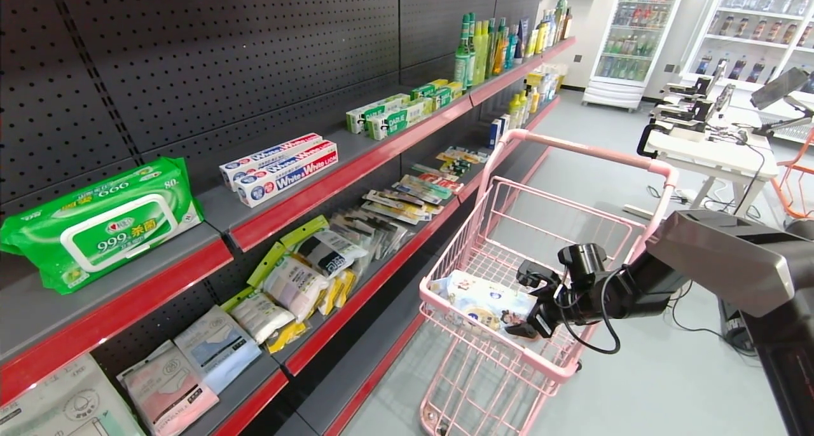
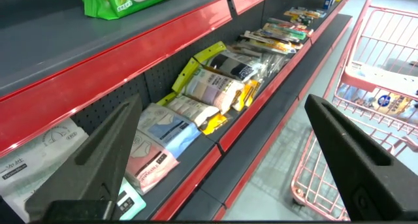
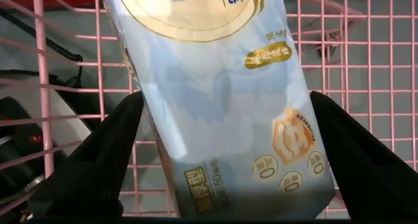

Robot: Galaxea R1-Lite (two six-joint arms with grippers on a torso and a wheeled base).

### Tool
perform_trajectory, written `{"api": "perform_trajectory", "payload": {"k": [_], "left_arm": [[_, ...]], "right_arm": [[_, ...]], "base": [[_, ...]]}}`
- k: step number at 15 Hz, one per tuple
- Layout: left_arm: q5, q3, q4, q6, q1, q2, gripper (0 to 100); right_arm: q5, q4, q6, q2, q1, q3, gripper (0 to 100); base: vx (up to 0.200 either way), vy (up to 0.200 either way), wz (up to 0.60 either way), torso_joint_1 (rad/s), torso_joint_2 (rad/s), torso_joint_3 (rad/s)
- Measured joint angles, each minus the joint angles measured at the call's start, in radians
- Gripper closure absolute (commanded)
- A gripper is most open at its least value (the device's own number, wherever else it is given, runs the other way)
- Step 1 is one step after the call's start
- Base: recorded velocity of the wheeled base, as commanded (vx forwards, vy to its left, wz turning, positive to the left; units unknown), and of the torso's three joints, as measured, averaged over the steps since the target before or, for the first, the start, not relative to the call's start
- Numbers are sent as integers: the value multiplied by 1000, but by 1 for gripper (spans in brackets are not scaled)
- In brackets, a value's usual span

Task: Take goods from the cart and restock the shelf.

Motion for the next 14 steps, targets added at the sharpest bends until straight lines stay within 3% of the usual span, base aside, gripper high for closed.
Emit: {"api": "perform_trajectory", "payload": {"k": [4,5,14], "left_arm": [[0,0,0,0,0,0,0],[0,0,0,0,0,0,0],[0,0,0,0,0,0,0]], "right_arm": [[-3,3,6,3,1,-1,0],[-3,6,6,3,3,-1,100],[-9,6,63,-5,16,16,100]], "base": [[0,0,0,0,0,0],[0,0,0,0,0,0],[0,0,0,0,0,0]]}}
